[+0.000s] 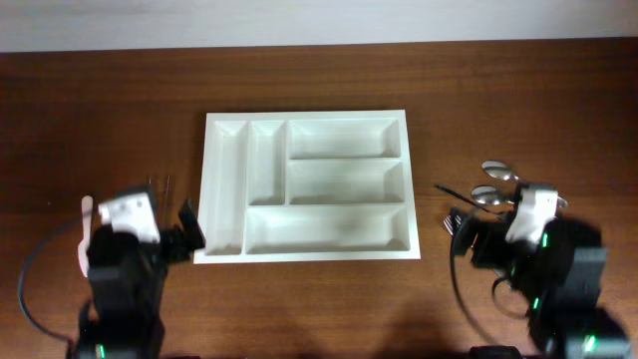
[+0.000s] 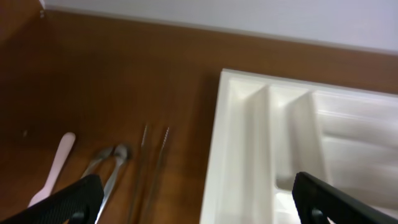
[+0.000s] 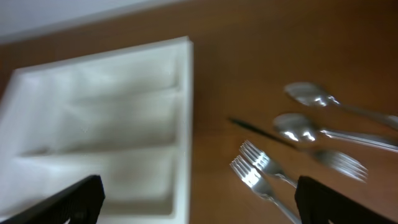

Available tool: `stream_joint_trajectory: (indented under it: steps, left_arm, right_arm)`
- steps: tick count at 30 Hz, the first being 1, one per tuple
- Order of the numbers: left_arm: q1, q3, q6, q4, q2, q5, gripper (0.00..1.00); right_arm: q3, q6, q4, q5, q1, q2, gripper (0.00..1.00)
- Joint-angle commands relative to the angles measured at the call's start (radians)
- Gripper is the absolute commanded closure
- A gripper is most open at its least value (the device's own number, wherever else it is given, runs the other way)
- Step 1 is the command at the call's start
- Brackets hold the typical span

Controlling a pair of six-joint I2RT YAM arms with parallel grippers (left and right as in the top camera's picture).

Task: Pack container
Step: 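Move the right gripper over the large spoons and grasp one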

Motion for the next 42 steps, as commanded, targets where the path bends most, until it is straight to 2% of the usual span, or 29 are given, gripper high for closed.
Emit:
stream_joint_trajectory:
  steps: [1, 5, 10, 16, 26, 30, 32, 36, 39, 42]
  left_arm:
    - [0.040, 0.125, 0.082, -0.029, 0.161, 0.031, 0.01]
    - [0.121, 0.287, 0.161, -0.084, 0.354, 0.153, 0.01]
    - [0.237, 0.471, 0.167, -0.150, 0.558, 0.273, 0.01]
    - [0.296, 0.530, 0.167, -0.156, 0.683, 0.283, 0.01]
    - [0.300, 0.529, 0.167, -0.156, 0.738, 0.280, 0.01]
    - [0.300, 0.529, 0.167, -0.156, 0.738, 0.280, 0.01]
    - [0.300, 0.529, 0.167, -0.156, 0.738, 0.280, 0.01]
    - [0.300, 0.529, 0.167, -0.156, 0.738, 0.280, 0.01]
    - [0.300, 0.529, 0.167, -0.156, 0.738, 0.280, 0.01]
    - [0.300, 0.529, 0.167, -0.156, 0.738, 0.280, 0.01]
  right_arm:
    - [0.196, -0.099, -0.090, 0.157, 0.004, 0.171, 0.01]
    - [0.416, -0.156, -0.222, 0.207, -0.019, 0.377, 0.01]
    - [0.619, -0.163, -0.359, 0.187, -0.117, 0.591, 0.01]
    - [0.653, -0.163, -0.390, -0.019, -0.205, 0.729, 0.01]
    - [0.653, -0.167, -0.244, 0.000, -0.361, 0.936, 0.01]
    - [0.653, -0.338, -0.199, 0.000, -0.386, 0.992, 0.00]
    - [0.653, -0.457, -0.179, 0.012, -0.389, 1.017, 0.04]
    - [0.653, -0.598, -0.115, 0.111, -0.389, 1.059, 0.08]
    - [0.653, -0.710, -0.058, 0.113, -0.389, 1.090, 0.13]
    - [0.653, -0.839, -0.019, 0.089, -0.389, 1.127, 0.12]
